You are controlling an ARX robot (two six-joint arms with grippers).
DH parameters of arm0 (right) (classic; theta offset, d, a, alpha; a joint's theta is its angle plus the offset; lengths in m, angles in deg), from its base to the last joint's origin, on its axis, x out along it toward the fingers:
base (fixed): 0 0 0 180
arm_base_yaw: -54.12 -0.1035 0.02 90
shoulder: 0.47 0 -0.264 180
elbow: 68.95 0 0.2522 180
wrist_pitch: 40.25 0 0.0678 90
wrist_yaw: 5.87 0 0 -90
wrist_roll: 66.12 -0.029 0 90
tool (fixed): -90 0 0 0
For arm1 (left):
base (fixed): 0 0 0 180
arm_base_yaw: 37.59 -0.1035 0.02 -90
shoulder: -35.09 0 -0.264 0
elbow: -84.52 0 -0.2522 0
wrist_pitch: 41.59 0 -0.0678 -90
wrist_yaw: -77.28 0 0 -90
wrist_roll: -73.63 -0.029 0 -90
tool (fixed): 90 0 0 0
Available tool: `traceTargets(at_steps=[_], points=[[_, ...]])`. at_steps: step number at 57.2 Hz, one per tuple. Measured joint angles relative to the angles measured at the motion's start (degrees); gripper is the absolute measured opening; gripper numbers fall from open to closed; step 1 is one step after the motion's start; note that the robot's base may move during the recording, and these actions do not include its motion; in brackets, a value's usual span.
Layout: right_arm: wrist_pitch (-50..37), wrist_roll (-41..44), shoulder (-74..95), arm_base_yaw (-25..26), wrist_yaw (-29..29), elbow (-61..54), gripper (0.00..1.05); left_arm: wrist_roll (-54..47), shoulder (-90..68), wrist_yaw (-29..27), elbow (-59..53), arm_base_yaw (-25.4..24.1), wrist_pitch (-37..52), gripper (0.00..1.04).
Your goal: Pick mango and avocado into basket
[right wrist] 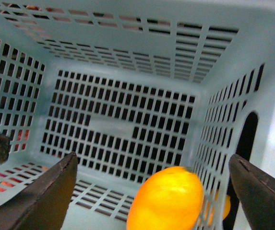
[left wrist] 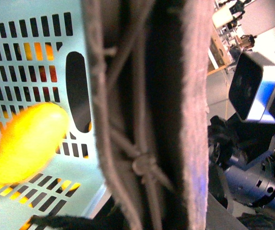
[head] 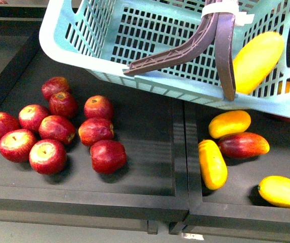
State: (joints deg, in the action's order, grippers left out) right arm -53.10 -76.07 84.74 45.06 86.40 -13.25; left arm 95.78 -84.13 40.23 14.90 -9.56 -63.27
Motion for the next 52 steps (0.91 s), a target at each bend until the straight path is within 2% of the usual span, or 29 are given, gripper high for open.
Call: traceTargets(at_steps=[8,19,26,33,38,52], points=[[-2.7,0.6,-3.3,0.9,-6.6,-2.3,0.96,0.0,-0.1,-0.3,0.0,0.2,0.0,0.12],[-2.4,3.6,-16.9,-0.3,-21.3,-9.8,0.96,-0.2,-0.1,-0.5,0.0,-0.1,0.0,0.12],[3.3,4.1,-29.6,-5.8,-32.5,-17.1,0.96,0.0,-0.1,-0.3,0.0,0.0,0.0,0.12],[16.4,0.4,-40.7,-14.6,-42.8,-22.4,0.96,-0.1,-0.1,-0.2,0.0,0.0,0.0,0.12],[21.9,-2.5,-44.1,-17.9,-44.4,-23.7,0.96,0.0,-0.1,-0.3,0.0,-0.1,0.0,0.12],[22.3,-4.4,-44.6,-18.5,-44.9,-23.7,0.96,0.0,-0.1,-0.3,0.0,-0.1,0.0,0.12]])
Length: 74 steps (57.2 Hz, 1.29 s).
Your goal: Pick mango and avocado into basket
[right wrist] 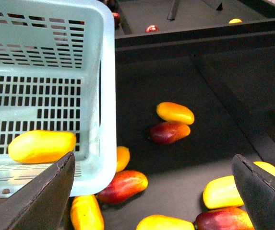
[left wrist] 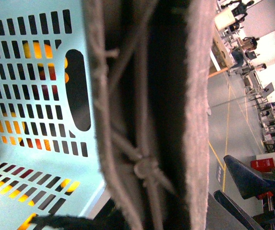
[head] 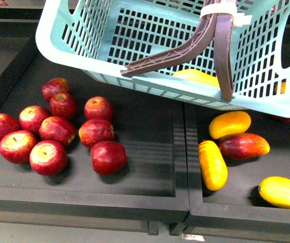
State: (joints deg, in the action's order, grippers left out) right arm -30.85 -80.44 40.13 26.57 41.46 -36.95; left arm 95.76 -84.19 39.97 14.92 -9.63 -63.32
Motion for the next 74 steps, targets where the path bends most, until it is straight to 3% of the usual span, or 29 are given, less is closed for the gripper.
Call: traceTargets(at_steps=[74], points=[[0.2,-0.7,-0.2,-0.2,-0.1,0.0,0.96,0.0,-0.1,-0.1,0.0,0.0,0.0,0.12]])
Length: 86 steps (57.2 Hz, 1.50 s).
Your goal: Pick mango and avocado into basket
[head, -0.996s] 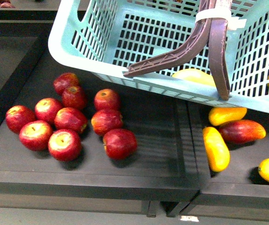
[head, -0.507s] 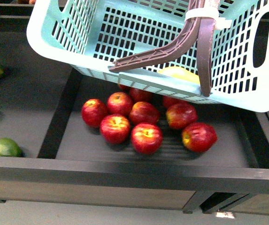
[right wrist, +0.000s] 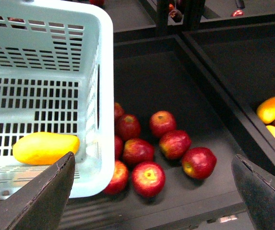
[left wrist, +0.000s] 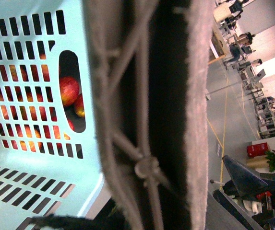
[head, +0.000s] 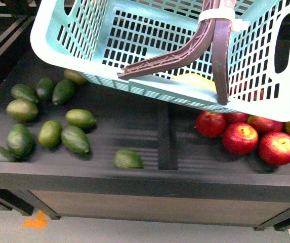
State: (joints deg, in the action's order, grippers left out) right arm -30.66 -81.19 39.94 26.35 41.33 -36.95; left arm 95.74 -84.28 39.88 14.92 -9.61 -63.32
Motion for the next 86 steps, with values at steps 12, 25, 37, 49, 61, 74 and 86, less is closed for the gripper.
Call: traceTargets(at_steps=[12,25,37,49,61,74,86], points=[[0.0,0.0,0.0,0.0,0.0,0.0,0.96,0.0,0.0,0.2,0.0,0.0,0.0,0.12],[0.0,0.0,0.0,0.0,0.0,0.0,0.96,0.0,0.0,0.2,0.0,0.0,0.0,0.12],[0.0,0.0,0.0,0.0,0.0,0.0,0.96,0.0,0.0,0.1,0.0,0.0,0.0,0.12],[0.0,-0.1,0.0,-0.1,0.2,0.0,0.96,0.0,0.0,0.1,0.0,0.0,0.0,0.12],[0.0,-0.2,0.3,-0.1,0.4,0.0,0.96,0.1,0.0,-0.1,0.0,-0.8,0.0,0.12],[7.8,-2.2,0.8,2.8,7.8,2.4,0.96,-0.1,0.0,-1.0,0.0,-1.1,0.0,0.11],[7.8,1.9,11.2,23.9,25.4,6.2,0.96,-0.2,0.0,0.1,0.0,-0.4,0.0,0.11]])
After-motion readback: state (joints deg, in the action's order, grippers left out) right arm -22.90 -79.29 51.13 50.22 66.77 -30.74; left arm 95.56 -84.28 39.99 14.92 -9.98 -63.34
